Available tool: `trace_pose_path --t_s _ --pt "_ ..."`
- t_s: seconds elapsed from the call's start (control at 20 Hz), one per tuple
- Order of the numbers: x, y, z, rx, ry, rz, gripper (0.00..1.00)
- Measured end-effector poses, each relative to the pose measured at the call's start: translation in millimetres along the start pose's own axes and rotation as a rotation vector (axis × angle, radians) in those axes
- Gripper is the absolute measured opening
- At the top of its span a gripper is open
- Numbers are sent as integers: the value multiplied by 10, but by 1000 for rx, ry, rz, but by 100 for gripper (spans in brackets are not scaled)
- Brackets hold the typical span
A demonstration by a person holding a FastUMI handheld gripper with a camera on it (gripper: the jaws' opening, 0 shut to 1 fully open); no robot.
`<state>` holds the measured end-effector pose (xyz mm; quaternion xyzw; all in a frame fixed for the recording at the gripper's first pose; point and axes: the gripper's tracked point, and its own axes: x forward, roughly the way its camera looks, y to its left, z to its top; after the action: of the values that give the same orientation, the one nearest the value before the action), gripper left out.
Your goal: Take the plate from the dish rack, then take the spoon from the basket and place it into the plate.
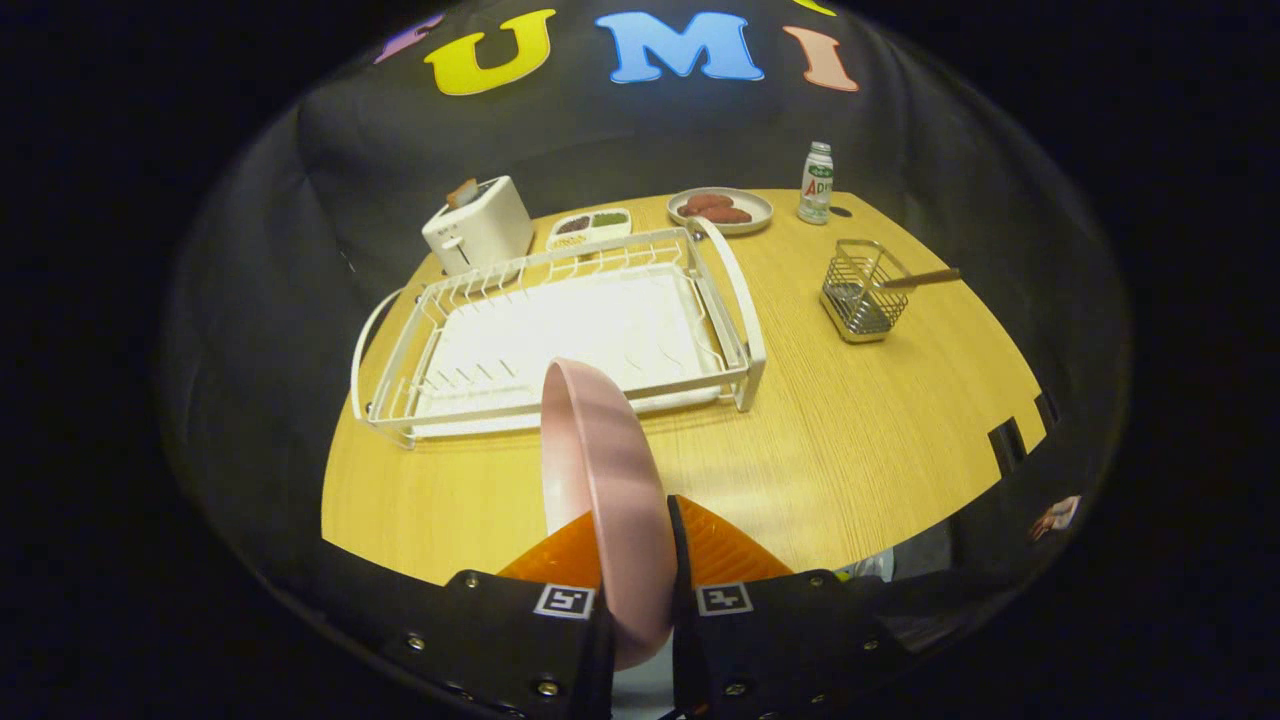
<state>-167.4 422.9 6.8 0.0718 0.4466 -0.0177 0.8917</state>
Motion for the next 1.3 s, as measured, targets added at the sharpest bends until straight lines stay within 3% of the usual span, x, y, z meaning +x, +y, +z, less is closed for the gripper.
trace_pose_path --t_s 0.4,0.7,0.85,0.9,1.1,1.3 --pt "362 95 -171 335 69 207 23" --pt "560 194 -352 465 110 333 24" --pt "636 21 -452 414 130 278 32" --pt "648 15 -446 414 123 280 43" --pt "687 -224 -513 341 121 176 45" --pt "644 -303 -411 331 62 176 46"
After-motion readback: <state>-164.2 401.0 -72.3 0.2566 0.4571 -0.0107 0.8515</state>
